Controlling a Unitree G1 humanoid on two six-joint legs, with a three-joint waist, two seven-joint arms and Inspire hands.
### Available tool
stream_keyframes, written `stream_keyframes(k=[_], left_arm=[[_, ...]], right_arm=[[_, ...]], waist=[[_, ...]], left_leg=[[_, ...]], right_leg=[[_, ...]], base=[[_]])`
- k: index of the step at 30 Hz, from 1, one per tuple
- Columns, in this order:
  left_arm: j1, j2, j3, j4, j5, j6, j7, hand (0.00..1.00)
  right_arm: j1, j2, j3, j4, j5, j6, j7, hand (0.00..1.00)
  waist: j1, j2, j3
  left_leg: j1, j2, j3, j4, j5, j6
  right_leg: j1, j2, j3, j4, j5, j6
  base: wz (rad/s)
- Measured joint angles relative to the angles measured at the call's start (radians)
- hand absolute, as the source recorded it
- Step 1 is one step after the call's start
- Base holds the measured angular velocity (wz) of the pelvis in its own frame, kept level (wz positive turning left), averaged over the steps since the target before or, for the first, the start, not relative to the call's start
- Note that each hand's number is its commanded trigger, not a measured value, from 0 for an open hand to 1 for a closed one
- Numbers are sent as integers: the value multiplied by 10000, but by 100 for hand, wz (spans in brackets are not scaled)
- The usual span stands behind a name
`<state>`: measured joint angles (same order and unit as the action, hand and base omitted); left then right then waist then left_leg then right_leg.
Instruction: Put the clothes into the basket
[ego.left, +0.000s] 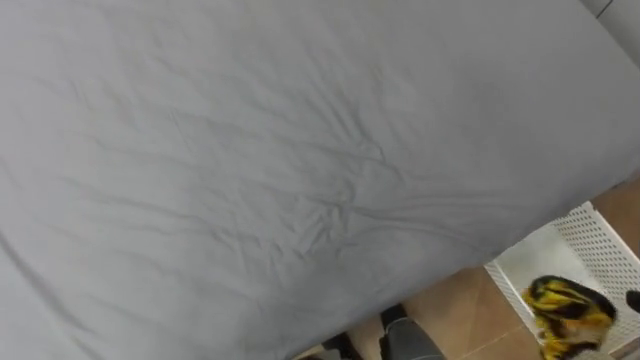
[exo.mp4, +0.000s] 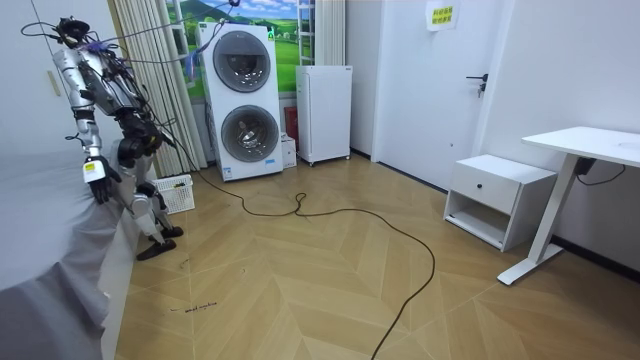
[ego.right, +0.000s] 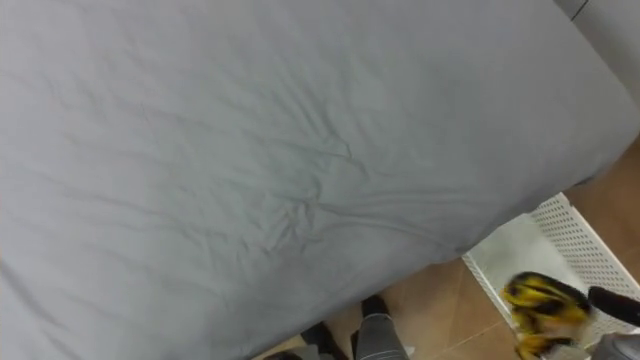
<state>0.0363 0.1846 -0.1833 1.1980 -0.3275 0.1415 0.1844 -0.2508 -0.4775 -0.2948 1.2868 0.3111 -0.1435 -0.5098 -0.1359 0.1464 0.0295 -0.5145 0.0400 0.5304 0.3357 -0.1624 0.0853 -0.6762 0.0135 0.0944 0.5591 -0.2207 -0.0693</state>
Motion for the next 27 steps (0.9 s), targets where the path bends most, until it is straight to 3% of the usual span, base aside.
stream_keyframes(k=[10,16,19,23,26,27], left_arm=[[135,20,-76,6,-174,-183,-52,0],[349,102,228,-22,-71,-202,-174,0],[640,225,269,-284,281,-202,-176,0],[964,484,477,-606,961,-202,-180,0],[1485,528,893,-977,1843,-195,-147,0],[1661,569,943,-1207,2005,-193,-139,0]], right_arm=[[363,7,-21,-128,15,-210,-293,0],[853,-75,-37,-851,151,-214,-553,0],[1270,139,60,-1164,163,-305,-538,0],[1968,728,219,-1276,628,-297,-401,0],[2586,1226,844,-1356,737,-292,-13,0],[2775,1418,1106,-1334,741,-276,246,0]], waist=[[4,-9,9],[-27,-96,-1],[18,-301,-3],[17,-672,-43],[60,-954,-166],[74,-1044,-173]], left_leg=[[452,-8,-144,-67,-1,-3],[1107,-50,-465,-299,17,-37],[1645,-55,-708,-510,19,-110],[2484,-94,-1242,-978,127,-262],[3260,-178,-1565,-1404,177,-344],[3461,-215,-1756,-1469,184,-355]], right_leg=[[580,-22,-132,-162,-20,5],[1463,-77,-467,-600,-6,6],[2208,-81,-752,-1039,-5,-6],[3527,-83,-1365,-2011,110,-50],[4559,-85,-1746,-2803,160,-47],[4932,-87,-1894,-3068,185,-34]], base=[[4],[12],[21],[41],[40],[45]])
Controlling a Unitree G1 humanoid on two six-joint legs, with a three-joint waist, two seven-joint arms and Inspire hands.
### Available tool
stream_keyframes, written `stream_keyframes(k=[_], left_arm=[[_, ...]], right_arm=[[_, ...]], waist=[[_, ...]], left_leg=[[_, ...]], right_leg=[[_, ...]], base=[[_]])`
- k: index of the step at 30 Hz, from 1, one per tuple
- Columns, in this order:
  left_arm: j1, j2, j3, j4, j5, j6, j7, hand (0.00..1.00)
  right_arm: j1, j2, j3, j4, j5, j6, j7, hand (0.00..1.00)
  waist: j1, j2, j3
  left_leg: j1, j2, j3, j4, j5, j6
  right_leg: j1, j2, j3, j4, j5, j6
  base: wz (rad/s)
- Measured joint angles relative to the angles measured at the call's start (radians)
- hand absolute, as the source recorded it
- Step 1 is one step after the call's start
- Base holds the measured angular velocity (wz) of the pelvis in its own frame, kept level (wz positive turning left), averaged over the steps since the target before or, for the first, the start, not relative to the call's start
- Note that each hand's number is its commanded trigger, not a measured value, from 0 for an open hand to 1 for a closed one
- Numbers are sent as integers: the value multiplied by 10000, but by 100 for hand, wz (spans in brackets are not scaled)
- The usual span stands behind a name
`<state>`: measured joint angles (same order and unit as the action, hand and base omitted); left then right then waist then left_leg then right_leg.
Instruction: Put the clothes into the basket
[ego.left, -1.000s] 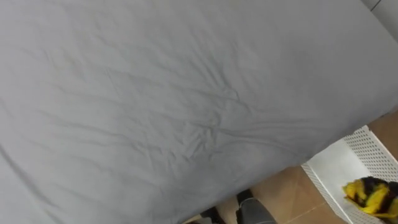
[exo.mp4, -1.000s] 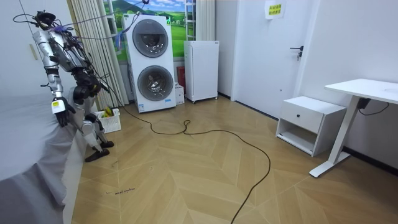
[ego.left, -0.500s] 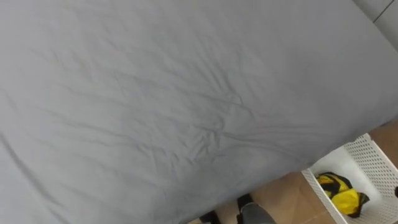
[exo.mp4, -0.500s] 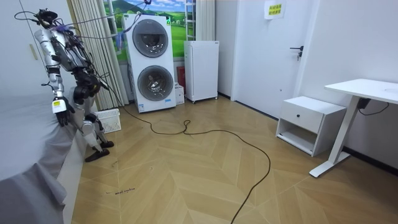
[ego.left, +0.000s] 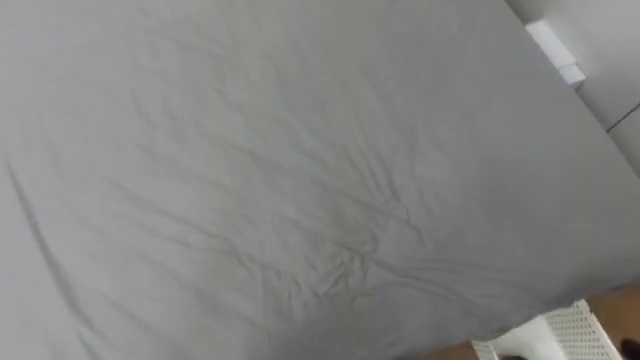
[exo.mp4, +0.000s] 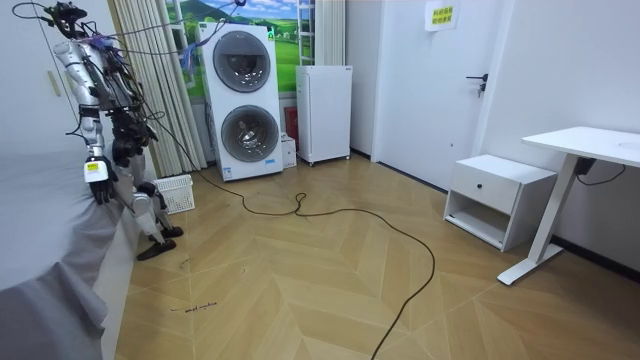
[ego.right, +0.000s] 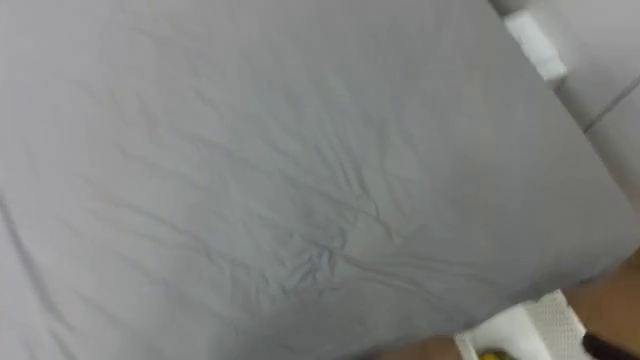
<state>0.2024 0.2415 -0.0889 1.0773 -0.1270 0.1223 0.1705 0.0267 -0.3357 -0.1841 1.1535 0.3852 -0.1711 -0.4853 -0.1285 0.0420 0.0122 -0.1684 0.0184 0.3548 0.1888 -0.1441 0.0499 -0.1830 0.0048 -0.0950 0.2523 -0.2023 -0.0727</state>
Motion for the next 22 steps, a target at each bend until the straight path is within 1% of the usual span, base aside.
stream_keyframes(k=[1,2,3,4,6,7,8,9,10,11,12,14,16,17,18,22], left_arm=[[55,6,44,-68,115,0,18,0],[80,9,93,-97,286,0,141,0],[80,9,115,-97,493,0,257,0],[79,8,122,-97,565,-1,312,0],[76,-30,490,-96,696,-20,413,0],[75,-47,563,-97,768,-25,437,0],[65,-113,693,-102,801,-90,543,0],[17,-240,838,-100,799,-164,707,0],[-23,-295,857,-95,795,-186,811,0],[-65,-381,855,-93,795,-218,985,0],[-64,-424,855,-52,780,-289,1069,0],[-78,-472,895,-29,688,-349,1099,0],[-96,-546,1061,-29,600,-374,1100,0],[-100,-594,1115,-39,551,-376,1115,0],[-99,-688,1276,-56,537,-422,1168,0],[-99,-862,1252,-120,503,-496,1341,0]], right_arm=[[71,108,110,44,-9,8,130,0],[151,350,356,45,-11,75,363,0],[199,601,579,47,-33,136,649,0],[220,717,693,53,-56,175,770,0],[219,1170,942,355,-492,210,1325,0],[214,1267,1011,485,-638,218,1456,0],[194,1413,1174,544,-800,340,1649,0],[155,1480,1259,547,-826,432,1664,0],[154,1475,1282,546,-843,455,1673,0],[268,1428,1374,547,-857,548,1721,0],[371,1422,1555,546,-853,625,1767,0],[455,1439,1655,551,-827,717,1815,0],[458,1433,1640,579,-800,887,1825,0],[451,1431,1633,589,-798,1006,1826,0],[457,1430,1626,589,-804,1053,1830,0],[565,1431,1653,595,-759,1120,1837,0]], waist=[[-1,-51,1],[-1,-157,13],[6,-251,20],[28,-287,18],[252,-446,25],[271,-481,12],[301,-550,17],[366,-580,28],[412,-594,27],[532,-638,8],[622,-694,19],[770,-736,5],[821,-754,14],[849,-756,-7],[858,-772,-7],[1087,-780,-1]], left_leg=[[92,-14,-52,-14,1,-2],[251,-37,-126,-22,2,-3],[387,-72,-297,-38,2,-3],[447,-85,-347,-55,3,-3],[819,-142,-520,-152,13,-20],[890,-162,-594,-173,16,-25],[979,-187,-697,-192,22,-34],[980,-191,-766,-192,23,-37],[979,-200,-822,-191,23,-37],[1010,-207,-859,-185,24,-36],[1104,-213,-871,-186,24,-35],[1170,-218,-885,-187,24,-35],[1283,-239,-964,-188,24,-35],[1304,-243,-999,-188,24,-35],[1301,-251,-1056,-188,24,-35],[1368,-259,-1111,-187,24,-36]], right_leg=[[159,-6,-74,-107,14,6],[466,-24,-237,-319,31,15],[730,-42,-389,-469,33,16],[844,-42,-447,-549,37,22],[1323,-40,-554,-747,43,29],[1451,-41,-596,-824,42,29],[1585,-39,-626,-883,36,35],[1622,-44,-707,-915,36,41],[1650,-45,-740,-951,39,45],[1717,-49,-785,-981,50,56],[1815,-57,-806,-981,51,58],[1903,-63,-827,-984,50,60],[2041,-74,-889,-997,40,70],[2073,-77,-925,-997,32,73],[2088,-85,-1001,-996,31,73],[2174,-87,-1040,-1010,31,71]], base=[[46],[42],[40],[31],[22],[27],[25],[19],[12],[9],[6],[3],[10],[10],[10],[2]])
